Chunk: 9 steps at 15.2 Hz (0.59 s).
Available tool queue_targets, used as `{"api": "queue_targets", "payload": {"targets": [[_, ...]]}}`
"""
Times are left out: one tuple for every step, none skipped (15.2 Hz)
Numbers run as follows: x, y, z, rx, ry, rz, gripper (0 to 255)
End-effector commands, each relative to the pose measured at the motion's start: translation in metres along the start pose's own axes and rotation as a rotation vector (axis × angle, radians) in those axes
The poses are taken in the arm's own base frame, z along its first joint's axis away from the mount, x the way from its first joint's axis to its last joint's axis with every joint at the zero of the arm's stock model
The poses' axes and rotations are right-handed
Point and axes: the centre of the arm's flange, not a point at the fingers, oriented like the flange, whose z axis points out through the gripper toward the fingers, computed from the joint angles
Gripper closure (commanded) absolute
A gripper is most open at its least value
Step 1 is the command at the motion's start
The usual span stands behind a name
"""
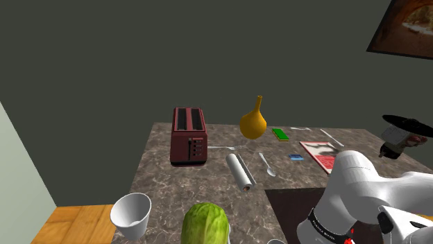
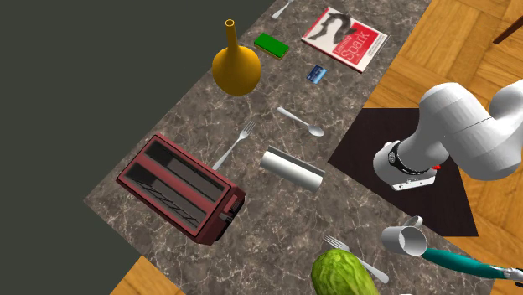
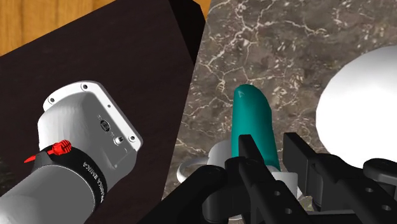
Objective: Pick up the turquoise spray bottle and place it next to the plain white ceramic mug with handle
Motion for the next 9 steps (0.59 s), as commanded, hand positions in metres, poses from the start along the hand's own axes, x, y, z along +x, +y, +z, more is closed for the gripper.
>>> {"api": "queue_targets", "payload": {"targets": [[-0.001, -0.001, 0.01, 0.0, 0.0, 0.0, 255], [-0.001, -0.002, 0.016, 0.0, 0.0, 0.0, 255], [-0.002, -0.002, 0.021, 0.0, 0.0, 0.0, 255], [-0.002, -0.003, 0.026, 0.0, 0.0, 0.0, 255], [-0.002, -0.003, 0.03, 0.0, 0.0, 0.0, 255], [-0.002, -0.003, 0.03, 0.0, 0.0, 0.0, 255], [-0.002, -0.003, 0.03, 0.0, 0.0, 0.0, 255], [-0.002, -0.003, 0.03, 0.0, 0.0, 0.0, 255], [-0.002, -0.003, 0.03, 0.0, 0.0, 0.0, 255]]}}
